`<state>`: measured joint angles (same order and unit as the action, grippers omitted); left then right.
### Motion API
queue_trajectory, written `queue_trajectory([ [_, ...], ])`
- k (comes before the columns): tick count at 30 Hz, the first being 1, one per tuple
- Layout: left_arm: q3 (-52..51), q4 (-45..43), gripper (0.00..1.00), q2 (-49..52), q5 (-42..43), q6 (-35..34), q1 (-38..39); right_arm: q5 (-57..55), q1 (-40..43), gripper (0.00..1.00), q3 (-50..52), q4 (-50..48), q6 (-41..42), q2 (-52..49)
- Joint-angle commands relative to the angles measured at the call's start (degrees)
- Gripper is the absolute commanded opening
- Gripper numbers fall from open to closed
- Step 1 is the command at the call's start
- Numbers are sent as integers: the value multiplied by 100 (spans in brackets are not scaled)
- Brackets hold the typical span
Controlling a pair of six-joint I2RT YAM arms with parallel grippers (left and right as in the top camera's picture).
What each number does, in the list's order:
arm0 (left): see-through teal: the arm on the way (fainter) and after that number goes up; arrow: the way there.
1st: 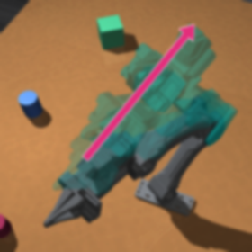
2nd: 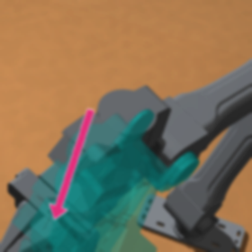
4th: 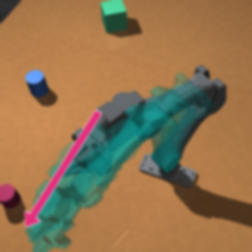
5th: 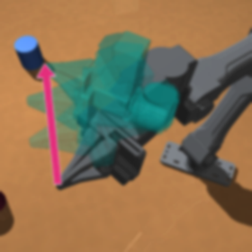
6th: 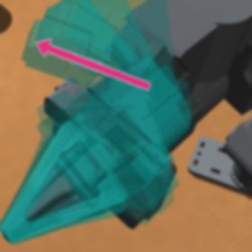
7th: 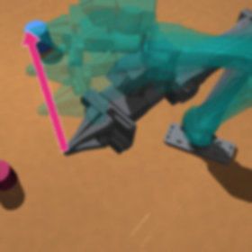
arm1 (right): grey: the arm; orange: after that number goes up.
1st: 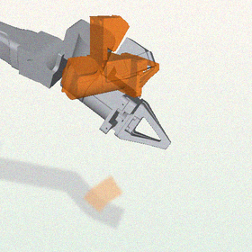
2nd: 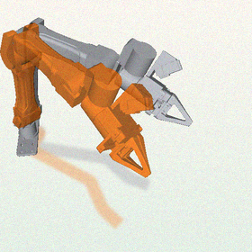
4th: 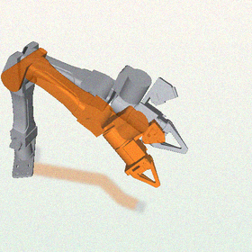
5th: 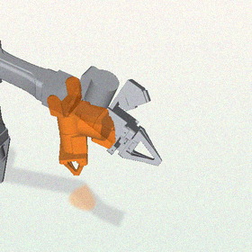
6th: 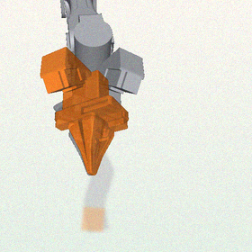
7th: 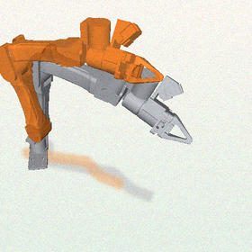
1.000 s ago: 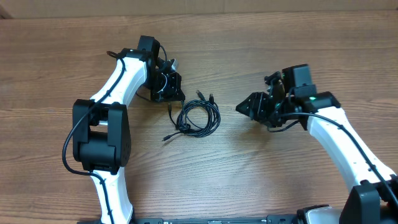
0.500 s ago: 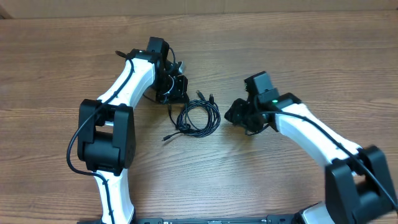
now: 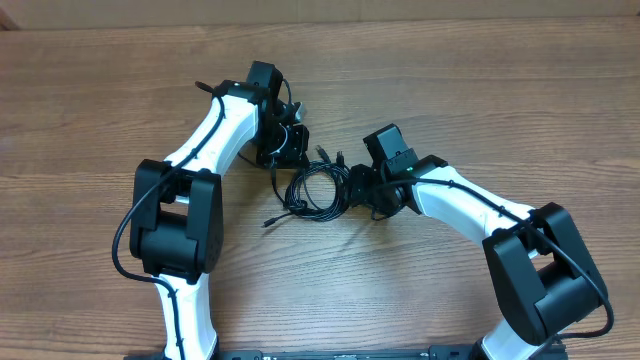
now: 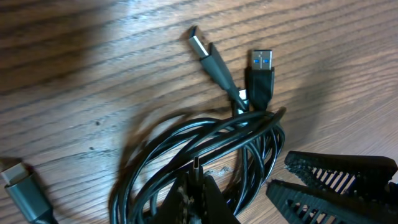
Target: Untangle cables
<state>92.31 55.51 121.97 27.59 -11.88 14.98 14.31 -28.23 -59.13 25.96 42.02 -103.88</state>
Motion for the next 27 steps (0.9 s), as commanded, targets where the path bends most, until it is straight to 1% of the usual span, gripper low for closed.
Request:
queue_trajectory([
  [1, -31, 7, 4, 39, -17, 9, 94, -188, -37, 55, -87, -50, 42, -11],
  [3, -31, 4, 4, 39, -20, 11, 131, -188, -37, 54, -87, -63, 44, -22],
  [4, -31, 2, 4, 39, -17, 11, 151, -188, -39, 52, -87, -63, 44, -33],
  [12, -31, -9, 4, 39, -59, 11, 232, -229, -109, 52, -87, -85, 608, -330],
  [16, -31, 0, 4, 39, -101, 11, 232, -205, -212, 50, -87, -133, 623, -420],
  [18, -31, 2, 4, 39, -98, 11, 232, -205, -267, 44, -87, -151, 623, -426],
  [20, -31, 22, 4, 37, -46, 66, 232, -210, -319, 33, -87, -155, 623, -426],
  [21, -28, 31, 4, 17, 101, 212, 229, -210, -330, 27, -87, -153, 621, -426],
  [22, -26, -22, 4, -20, 540, 428, 214, -210, -354, 17, -87, -151, 621, -426],
  [24, -26, -142, 4, -70, 743, 442, 214, -208, -358, 9, -87, -151, 623, -426],
  [25, -26, -212, 4, -101, 739, 442, 214, -205, -358, 4, -87, -155, 623, -426],
  [27, -26, -282, 4, -155, 658, 444, 227, -179, -358, 4, -87, -170, 623, -426],
])
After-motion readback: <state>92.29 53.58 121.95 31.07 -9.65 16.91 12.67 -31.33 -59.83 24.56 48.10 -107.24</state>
